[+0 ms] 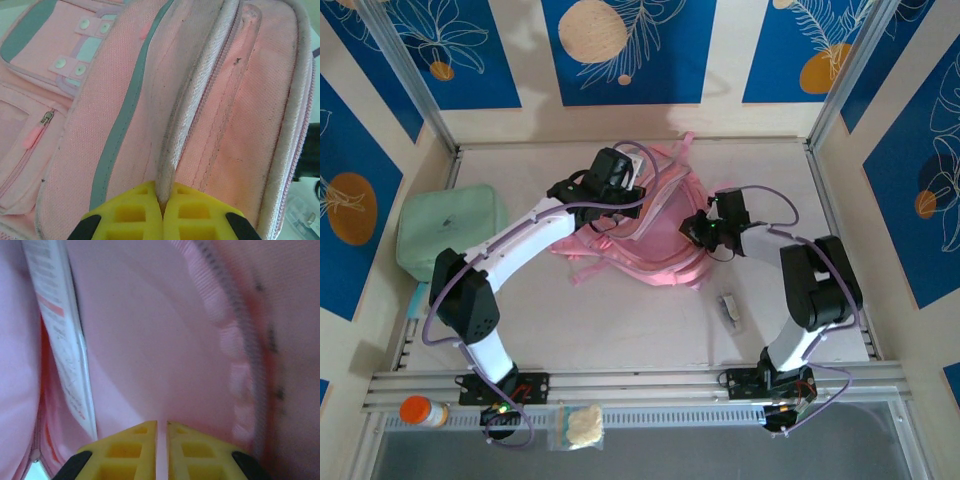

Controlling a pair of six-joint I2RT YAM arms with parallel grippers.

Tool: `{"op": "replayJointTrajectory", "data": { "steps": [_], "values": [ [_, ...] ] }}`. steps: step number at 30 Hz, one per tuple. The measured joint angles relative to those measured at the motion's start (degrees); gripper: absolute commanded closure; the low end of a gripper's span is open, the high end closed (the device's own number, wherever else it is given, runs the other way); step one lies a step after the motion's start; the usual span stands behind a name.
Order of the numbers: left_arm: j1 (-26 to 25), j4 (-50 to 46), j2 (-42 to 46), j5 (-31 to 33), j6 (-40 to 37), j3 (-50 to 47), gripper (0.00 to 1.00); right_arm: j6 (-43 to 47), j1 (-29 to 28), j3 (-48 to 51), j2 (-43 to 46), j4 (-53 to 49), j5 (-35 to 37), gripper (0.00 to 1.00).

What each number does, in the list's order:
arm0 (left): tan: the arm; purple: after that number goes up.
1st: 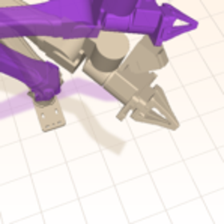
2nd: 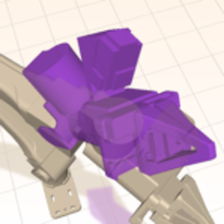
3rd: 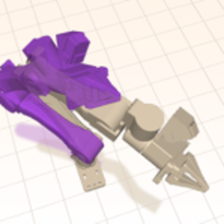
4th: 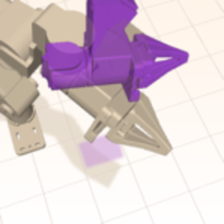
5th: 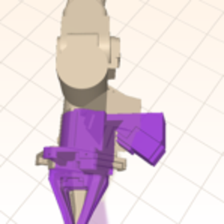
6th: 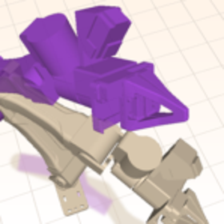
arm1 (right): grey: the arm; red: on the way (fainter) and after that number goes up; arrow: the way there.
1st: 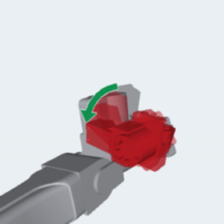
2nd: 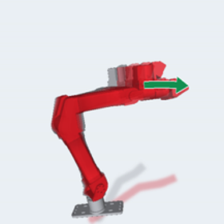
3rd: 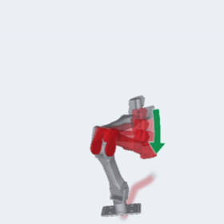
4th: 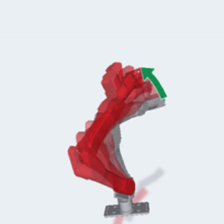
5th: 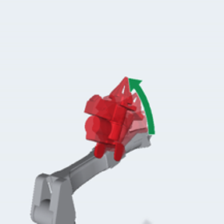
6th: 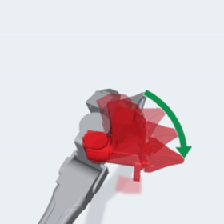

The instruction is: Pack books, pencil case, and school supplies into a backpack

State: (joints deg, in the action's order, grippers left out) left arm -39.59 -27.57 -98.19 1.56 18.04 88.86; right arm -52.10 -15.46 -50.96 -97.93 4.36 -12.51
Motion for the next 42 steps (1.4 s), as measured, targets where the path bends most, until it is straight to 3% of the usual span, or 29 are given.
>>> {"op": "replayJointTrajectory", "data": {
  "steps": [9, 19, 25, 31, 34, 36, 42],
  "values": [
    [0.0, 0.1, 0.0, -1.6, 1.6, 0.0, 1.0, -2.3, -5.3, -12.9, -10.0, -0.9, 1.7, 0.86],
    [0.4, 0.0, 0.0, -2.0, 3.2, -0.4, 1.0, -6.2, -8.2, -16.2, -14.3, 1.8, 1.5, 0.86],
    [0.4, 0.1, 0.0, -2.1, 3.4, -1.0, 1.0, -3.5, -6.4, -8.4, -2.3, -1.4, 1.4, 0.84],
    [0.4, 1.4, 0.0, -4.1, 4.0, -3.8, 1.0, 2.7, 3.7, -3.5, 14.2, -12.4, 2.4, 0.82],
    [0.4, 3.5, 0.0, -6.3, 4.6, -6.1, 0.87, 5.9, 7.6, -2.3, 19.6, -17.8, 2.9, 0.81],
    [0.4, 4.8, 0.0, -8.3, 5.9, -8.0, 0.73, 8.2, 7.9, -2.0, 22.5, -21.8, 2.9, 0.8],
    [1.1, 11.0, 8.7, -10.9, 11.0, -22.0, 0.57, 13.3, 0.1, -2.9, 26.9, -30.8, 5.8, 0.78]
  ]
}}
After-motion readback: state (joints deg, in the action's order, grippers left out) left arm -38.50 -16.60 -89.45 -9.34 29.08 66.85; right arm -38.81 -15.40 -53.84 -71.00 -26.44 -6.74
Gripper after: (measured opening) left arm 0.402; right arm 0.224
